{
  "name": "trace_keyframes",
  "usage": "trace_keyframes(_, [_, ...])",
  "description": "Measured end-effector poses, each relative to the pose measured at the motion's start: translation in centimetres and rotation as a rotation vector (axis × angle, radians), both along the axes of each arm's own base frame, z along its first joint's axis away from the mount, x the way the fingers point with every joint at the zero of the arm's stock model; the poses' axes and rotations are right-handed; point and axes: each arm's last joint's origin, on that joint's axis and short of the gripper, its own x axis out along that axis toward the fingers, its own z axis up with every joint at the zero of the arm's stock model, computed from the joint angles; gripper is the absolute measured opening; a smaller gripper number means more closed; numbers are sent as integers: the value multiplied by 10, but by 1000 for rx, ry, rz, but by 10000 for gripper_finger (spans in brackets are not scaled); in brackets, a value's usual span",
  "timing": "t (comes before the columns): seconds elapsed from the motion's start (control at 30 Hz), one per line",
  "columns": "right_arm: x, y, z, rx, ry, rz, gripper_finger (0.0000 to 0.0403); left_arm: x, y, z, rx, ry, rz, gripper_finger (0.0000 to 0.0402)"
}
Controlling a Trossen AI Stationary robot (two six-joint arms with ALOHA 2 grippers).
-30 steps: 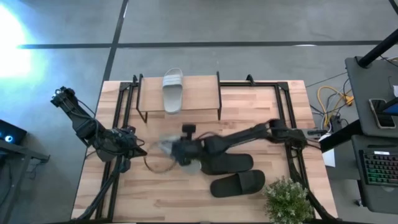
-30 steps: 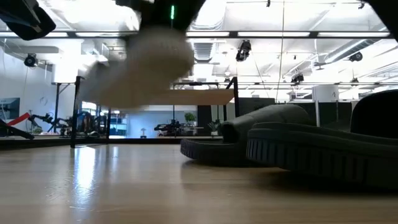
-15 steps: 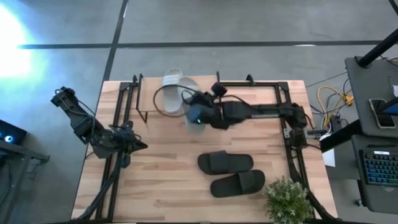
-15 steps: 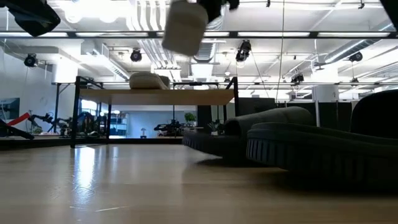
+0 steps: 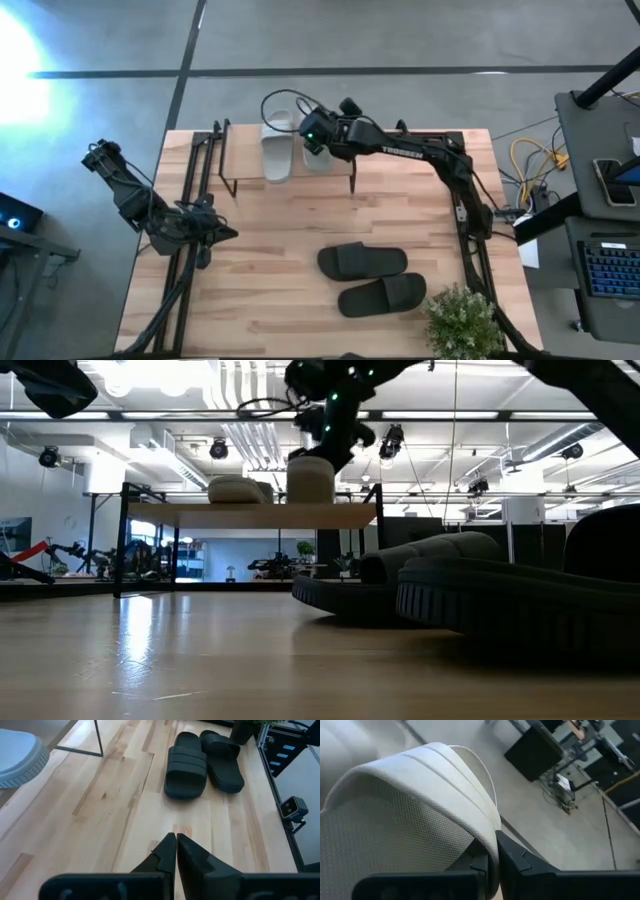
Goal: Pick and place slides into the shelf
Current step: Put the gray slides on the shelf
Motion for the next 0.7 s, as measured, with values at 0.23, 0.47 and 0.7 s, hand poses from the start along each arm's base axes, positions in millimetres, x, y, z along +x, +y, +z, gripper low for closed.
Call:
trace_keyframes(0.23, [26,8,-27,-39,88,53,13,-2,2,-1,22,2,17,0])
trace_keyframes(0.47, [46,5,-14,-56,-44,14,13,-2,3,-1,23,5,18,0])
trace_keyframes(0.7, [42,7,-3,-6,-76,-21,40,-2,3,-1,21,5,18,0])
